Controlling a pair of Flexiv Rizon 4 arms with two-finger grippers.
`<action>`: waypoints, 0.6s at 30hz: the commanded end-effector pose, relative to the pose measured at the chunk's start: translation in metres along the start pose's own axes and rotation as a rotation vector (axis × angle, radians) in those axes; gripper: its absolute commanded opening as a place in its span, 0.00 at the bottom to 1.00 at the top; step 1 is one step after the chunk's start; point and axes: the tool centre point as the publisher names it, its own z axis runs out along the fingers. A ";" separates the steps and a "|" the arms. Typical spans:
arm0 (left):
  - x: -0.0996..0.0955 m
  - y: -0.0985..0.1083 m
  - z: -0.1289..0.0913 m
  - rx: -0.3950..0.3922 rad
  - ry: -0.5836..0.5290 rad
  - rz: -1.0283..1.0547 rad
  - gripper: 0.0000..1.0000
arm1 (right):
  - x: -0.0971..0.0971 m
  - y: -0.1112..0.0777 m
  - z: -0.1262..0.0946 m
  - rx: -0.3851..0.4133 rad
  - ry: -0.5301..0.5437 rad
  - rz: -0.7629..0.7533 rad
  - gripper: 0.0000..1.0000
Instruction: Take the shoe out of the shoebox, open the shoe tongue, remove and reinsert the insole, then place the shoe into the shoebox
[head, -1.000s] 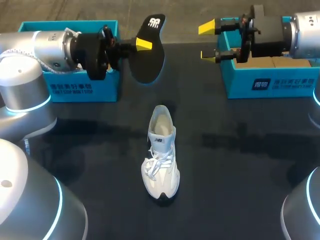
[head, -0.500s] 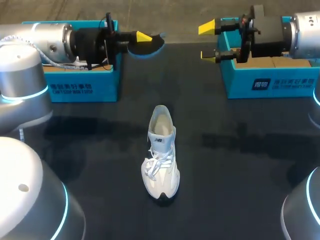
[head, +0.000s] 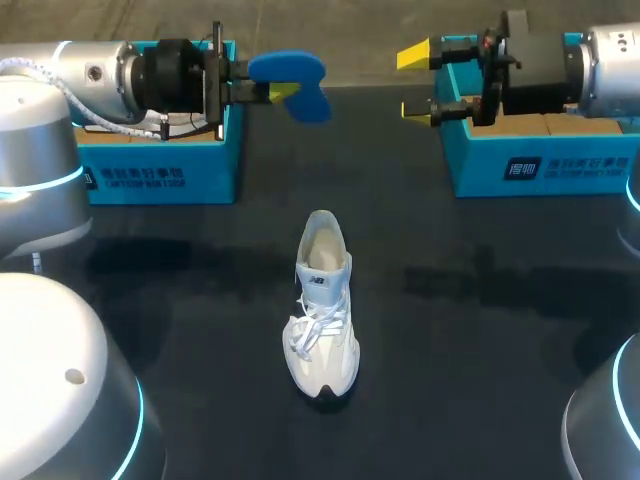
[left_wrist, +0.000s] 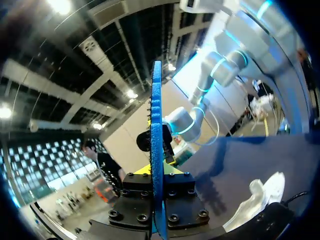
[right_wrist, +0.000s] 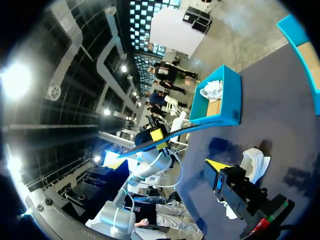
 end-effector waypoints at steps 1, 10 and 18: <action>-0.002 0.000 -0.001 0.063 0.021 -0.643 0.00 | 0.000 0.000 0.001 -0.001 -0.002 0.000 1.00; -0.002 0.000 -0.001 0.063 0.021 -0.643 0.00 | 0.000 0.000 0.001 -0.001 -0.002 0.000 1.00; -0.004 -0.007 -0.002 0.097 -0.045 -1.089 0.00 | 0.000 0.000 0.001 -0.001 -0.002 0.000 1.00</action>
